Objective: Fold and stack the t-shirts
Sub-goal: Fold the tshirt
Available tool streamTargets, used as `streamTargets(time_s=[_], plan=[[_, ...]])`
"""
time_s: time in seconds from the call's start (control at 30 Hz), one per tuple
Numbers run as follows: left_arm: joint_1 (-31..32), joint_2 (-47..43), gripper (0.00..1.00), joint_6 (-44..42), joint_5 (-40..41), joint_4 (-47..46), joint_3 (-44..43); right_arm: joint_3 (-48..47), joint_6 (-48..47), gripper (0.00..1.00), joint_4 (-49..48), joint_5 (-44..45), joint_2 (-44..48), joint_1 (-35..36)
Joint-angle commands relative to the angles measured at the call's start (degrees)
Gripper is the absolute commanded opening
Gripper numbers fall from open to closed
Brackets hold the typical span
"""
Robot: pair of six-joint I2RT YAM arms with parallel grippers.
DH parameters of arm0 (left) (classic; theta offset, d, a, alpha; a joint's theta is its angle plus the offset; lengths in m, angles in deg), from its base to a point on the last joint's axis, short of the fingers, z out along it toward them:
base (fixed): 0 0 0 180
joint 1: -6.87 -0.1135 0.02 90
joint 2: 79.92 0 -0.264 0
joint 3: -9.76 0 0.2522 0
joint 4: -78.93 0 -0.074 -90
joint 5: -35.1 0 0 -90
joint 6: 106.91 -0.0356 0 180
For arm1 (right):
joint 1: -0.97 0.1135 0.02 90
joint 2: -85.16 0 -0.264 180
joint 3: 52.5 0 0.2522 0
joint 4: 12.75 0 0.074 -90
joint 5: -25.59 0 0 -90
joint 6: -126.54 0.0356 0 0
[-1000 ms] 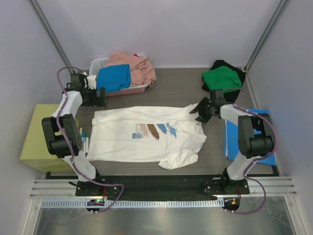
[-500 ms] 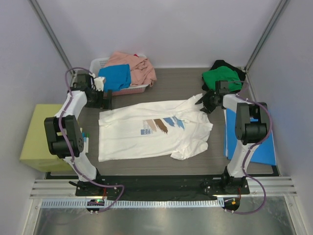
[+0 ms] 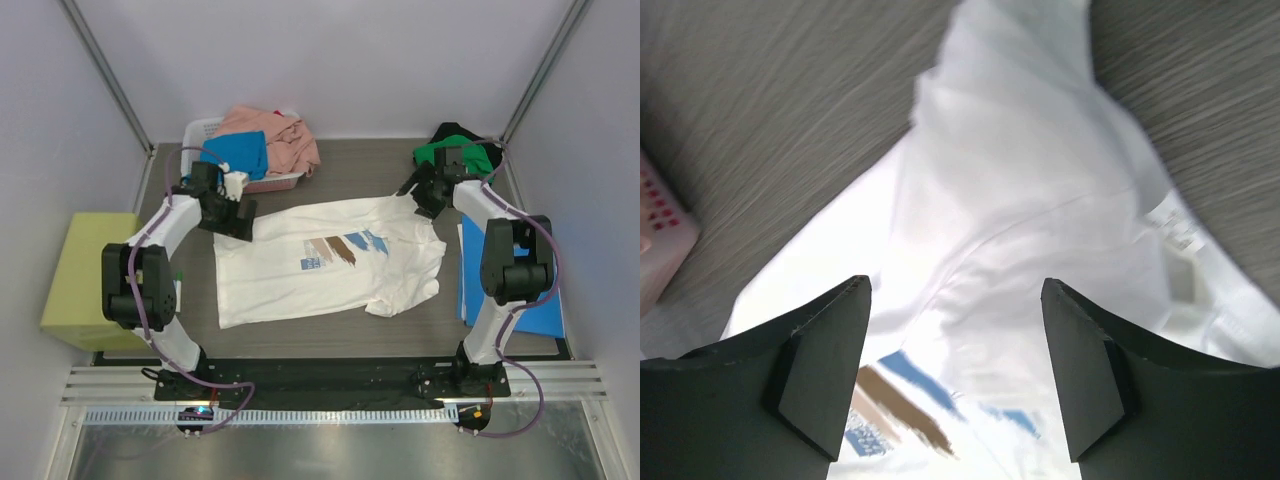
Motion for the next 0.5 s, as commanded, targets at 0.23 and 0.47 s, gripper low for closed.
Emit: streamTargets(time_s=[0.23, 0.47], plan=[[11.9, 4.79, 1.0, -0.59, 6.87, -2.43, 6.21, -1.0, -3.04, 0.76, 3.13, 2.24, 10.05, 10.46], [7.6, 4.18, 1.0, -0.94, 6.18, -2.08, 3.85, 3.76, -2.59, 0.75, 0.23, 1.18, 8.46, 11.96]])
